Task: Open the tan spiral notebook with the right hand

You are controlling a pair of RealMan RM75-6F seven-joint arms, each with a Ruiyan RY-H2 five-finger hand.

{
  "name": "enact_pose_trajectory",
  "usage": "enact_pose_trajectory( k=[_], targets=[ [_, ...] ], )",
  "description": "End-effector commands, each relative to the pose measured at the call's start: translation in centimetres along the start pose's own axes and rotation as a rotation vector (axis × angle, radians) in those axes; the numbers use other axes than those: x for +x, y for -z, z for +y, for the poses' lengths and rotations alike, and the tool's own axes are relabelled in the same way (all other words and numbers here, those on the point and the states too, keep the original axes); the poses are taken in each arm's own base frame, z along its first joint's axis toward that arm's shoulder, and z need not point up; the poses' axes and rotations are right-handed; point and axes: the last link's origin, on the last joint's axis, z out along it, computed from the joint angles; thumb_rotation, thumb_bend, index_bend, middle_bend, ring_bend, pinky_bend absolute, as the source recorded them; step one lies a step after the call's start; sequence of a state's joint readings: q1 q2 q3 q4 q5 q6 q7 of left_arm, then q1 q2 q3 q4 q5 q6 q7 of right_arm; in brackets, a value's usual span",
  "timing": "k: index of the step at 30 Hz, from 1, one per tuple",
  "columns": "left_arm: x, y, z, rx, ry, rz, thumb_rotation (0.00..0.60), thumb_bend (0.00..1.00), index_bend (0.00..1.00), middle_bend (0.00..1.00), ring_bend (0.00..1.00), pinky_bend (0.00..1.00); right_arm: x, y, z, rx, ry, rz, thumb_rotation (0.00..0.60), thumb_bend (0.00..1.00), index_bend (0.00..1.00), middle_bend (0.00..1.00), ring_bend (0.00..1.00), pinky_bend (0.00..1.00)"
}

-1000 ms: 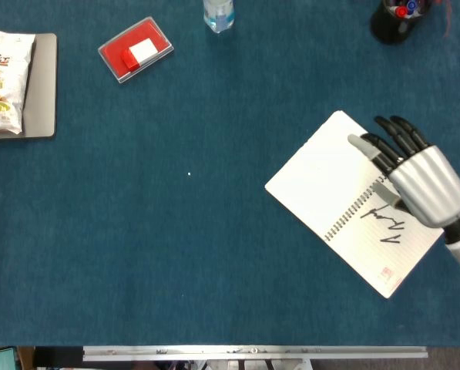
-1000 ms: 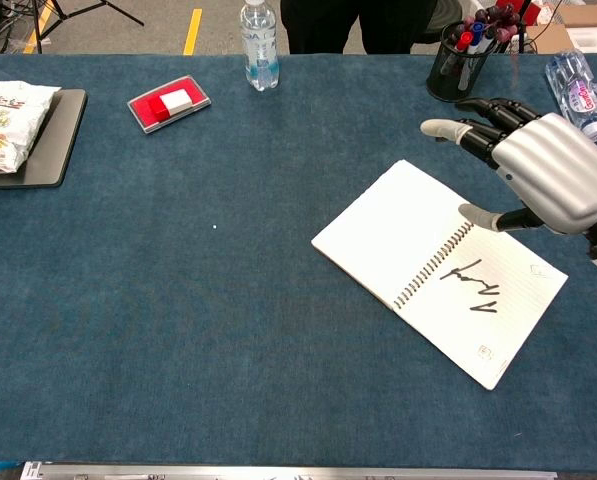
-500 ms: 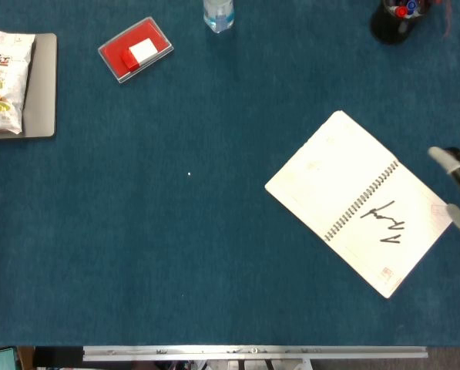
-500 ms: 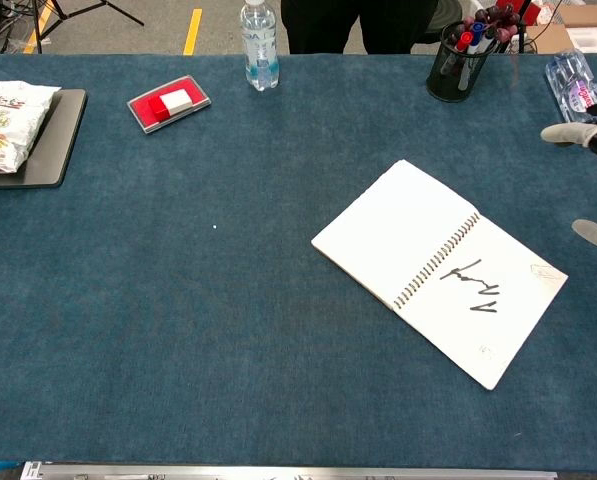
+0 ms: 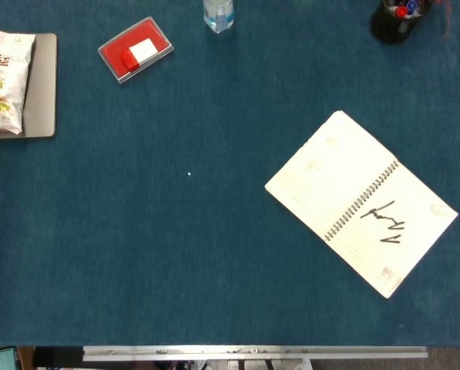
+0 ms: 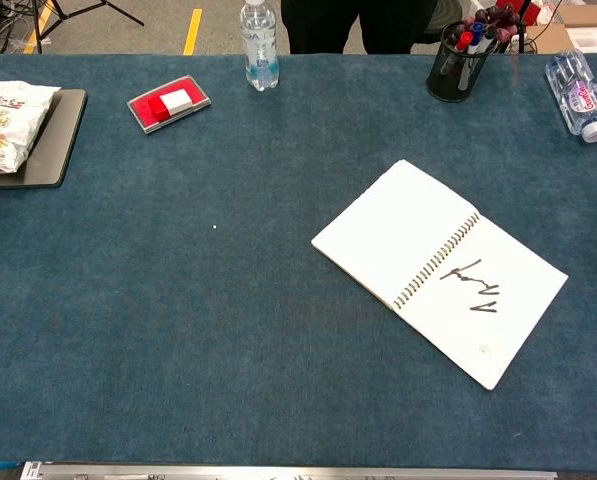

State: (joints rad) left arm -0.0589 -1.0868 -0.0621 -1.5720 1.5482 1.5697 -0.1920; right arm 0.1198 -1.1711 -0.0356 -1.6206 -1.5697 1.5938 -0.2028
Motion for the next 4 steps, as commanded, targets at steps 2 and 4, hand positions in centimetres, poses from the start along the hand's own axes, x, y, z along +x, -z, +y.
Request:
enact_pose_trajectory(
  k=[2, 4],
  targets=[
    [-0.98, -0.63, 0.29, -0.009, -0.009, -0.035, 0.6, 0.08, 0.52, 0.38, 0.26, 0.44, 0.85, 0.2, 1.6, -0.057, -0.017, 0.04, 0.6, 0.19, 0.23, 0.27, 0.11, 0.16],
    [-1.15, -0.71, 0.35, -0.011, -0.01, -0.041, 0.6, 0.08, 0.52, 0.38, 0.26, 0.44, 1.01, 0.18, 1.71, -0.058, -0.023, 0.049, 0.6, 0.19, 0.23, 0.27, 0.11, 0.16]
  ],
)
